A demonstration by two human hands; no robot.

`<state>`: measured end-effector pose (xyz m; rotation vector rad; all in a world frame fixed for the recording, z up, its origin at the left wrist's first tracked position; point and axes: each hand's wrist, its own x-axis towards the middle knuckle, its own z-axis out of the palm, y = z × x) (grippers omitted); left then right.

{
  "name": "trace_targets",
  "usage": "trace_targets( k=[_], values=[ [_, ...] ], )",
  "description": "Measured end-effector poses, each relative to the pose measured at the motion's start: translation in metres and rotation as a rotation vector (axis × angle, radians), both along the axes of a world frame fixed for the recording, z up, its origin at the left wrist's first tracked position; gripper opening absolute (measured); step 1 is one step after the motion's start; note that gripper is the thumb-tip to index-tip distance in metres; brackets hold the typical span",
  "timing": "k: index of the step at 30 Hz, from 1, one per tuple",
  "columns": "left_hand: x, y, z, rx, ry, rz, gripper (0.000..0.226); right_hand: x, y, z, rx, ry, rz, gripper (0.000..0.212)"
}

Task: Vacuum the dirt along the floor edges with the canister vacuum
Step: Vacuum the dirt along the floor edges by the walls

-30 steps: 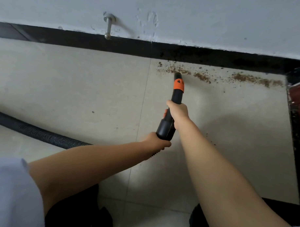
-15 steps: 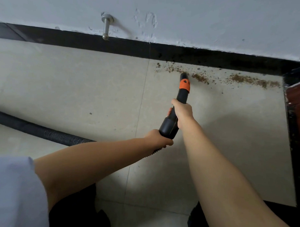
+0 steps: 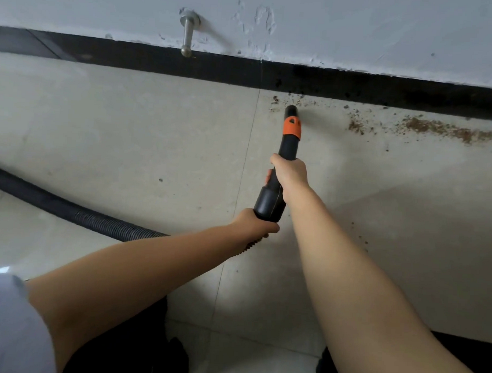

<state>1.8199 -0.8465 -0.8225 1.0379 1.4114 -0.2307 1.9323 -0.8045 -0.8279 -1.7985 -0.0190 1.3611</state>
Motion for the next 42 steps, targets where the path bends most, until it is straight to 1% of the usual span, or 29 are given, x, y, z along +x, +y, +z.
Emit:
trace_targets(
  k=[5,9,11,13,19,22,28,33,37,42],
  values=[
    [-0.018,0.001,0.000,0.015,0.016,0.089,0.015,-0.022,0.012,-0.001,0.037,0.021,0.110,0.008],
    [-0.018,0.003,0.001,0.041,0.004,0.106,0.018,-0.022,0.017,0.003,0.041,0.024,0.136,0.009],
    [-0.013,0.006,0.001,0.053,0.007,0.067,0.022,-0.015,0.016,0.005,0.028,0.034,0.089,0.009],
    [-0.006,0.008,0.000,0.048,0.001,0.010,0.020,-0.004,0.010,0.005,0.011,0.036,0.006,0.011],
    [0.030,0.008,-0.004,0.049,-0.028,-0.194,0.017,0.038,-0.012,0.000,-0.013,-0.036,-0.195,0.010],
    [0.045,0.010,-0.006,0.048,-0.053,-0.219,0.019,0.055,-0.015,-0.001,-0.028,-0.056,-0.243,0.010],
    [0.048,0.008,-0.011,0.020,-0.073,-0.100,0.016,0.055,-0.003,-0.001,-0.027,-0.047,-0.128,0.009],
    [0.025,0.003,-0.014,-0.004,-0.050,0.024,0.022,0.024,0.006,-0.007,0.002,-0.052,0.000,0.010],
    [0.004,0.005,-0.014,0.011,-0.042,0.120,0.016,-0.001,0.019,-0.007,0.032,-0.049,0.126,0.008],
    [-0.011,0.012,-0.013,0.044,-0.011,0.141,0.015,-0.015,0.028,-0.002,0.050,-0.005,0.158,0.007]
  ],
)
